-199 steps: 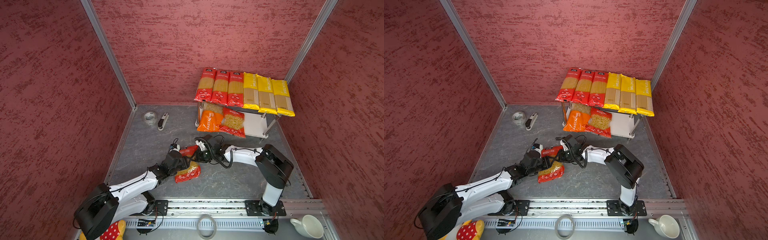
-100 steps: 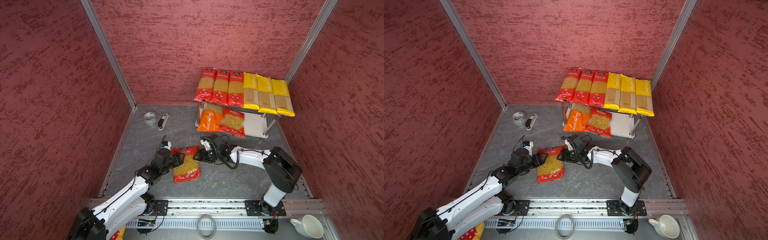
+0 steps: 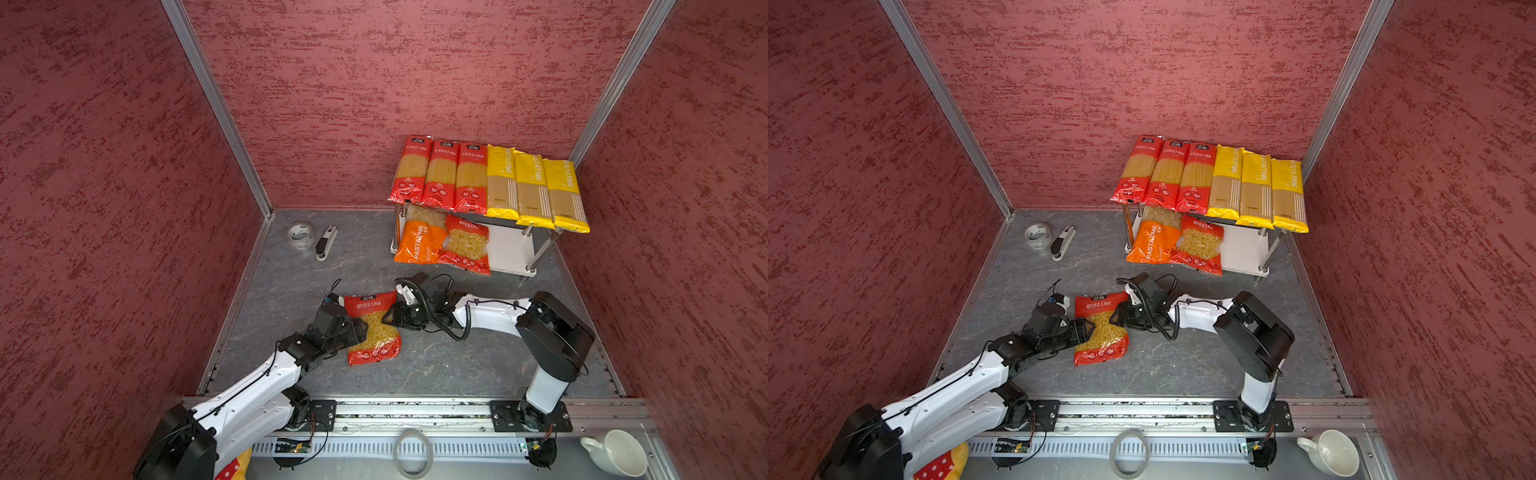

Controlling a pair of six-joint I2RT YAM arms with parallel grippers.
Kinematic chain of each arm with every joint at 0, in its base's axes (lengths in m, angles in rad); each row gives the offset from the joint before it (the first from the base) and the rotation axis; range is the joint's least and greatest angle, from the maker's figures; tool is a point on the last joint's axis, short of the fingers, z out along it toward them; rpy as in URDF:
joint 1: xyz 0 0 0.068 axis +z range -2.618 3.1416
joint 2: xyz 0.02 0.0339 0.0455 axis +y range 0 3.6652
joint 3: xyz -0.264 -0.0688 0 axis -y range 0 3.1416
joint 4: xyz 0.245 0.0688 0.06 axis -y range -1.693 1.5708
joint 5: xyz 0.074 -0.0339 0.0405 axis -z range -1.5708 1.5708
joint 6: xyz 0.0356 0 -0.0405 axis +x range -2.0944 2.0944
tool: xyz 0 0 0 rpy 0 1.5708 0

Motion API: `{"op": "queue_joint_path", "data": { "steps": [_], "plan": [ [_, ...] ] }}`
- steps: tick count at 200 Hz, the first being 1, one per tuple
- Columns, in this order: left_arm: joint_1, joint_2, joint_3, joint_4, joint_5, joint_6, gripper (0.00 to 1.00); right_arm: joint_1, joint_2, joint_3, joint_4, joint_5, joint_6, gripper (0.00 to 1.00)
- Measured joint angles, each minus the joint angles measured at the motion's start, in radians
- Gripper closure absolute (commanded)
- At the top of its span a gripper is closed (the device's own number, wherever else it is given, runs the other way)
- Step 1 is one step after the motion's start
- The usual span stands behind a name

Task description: Place and organize the pasta boxes and bags onto the shelf

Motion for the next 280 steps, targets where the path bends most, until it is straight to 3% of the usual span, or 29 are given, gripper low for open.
{"op": "queue_joint_path", "data": {
  "steps": [39, 98, 118, 160, 197, 246, 280],
  "plan": [
    [-0.029, 0.082, -0.045, 0.18, 0.004, -0.032, 0.38, 0.01, 0.034, 0.04, -0.013, 0.0, -0.016, 0.58],
    [-0.035, 0.018, -0.084, 0.277, 0.006, -0.051, 0.62, 0.005, 0.034, 0.041, -0.015, 0.008, -0.042, 0.78],
    [-0.035, -0.008, -0.083, 0.269, 0.006, -0.048, 0.59, 0.005, 0.027, 0.041, -0.016, 0.016, -0.053, 0.8],
    [-0.039, -0.086, -0.002, 0.103, -0.033, -0.037, 0.31, 0.002, 0.016, 0.035, -0.014, 0.019, -0.068, 0.82],
    [-0.01, -0.12, 0.023, -0.051, -0.1, -0.043, 0.23, -0.005, 0.016, 0.025, -0.002, 0.018, -0.068, 0.83],
    [-0.011, -0.049, -0.071, 0.056, -0.04, -0.075, 0.26, -0.007, 0.016, 0.023, 0.008, 0.013, -0.062, 0.84],
    [-0.031, 0.024, -0.09, 0.191, 0.005, -0.082, 0.35, -0.007, 0.016, 0.018, 0.018, 0.012, -0.052, 0.88]
  ]
}}
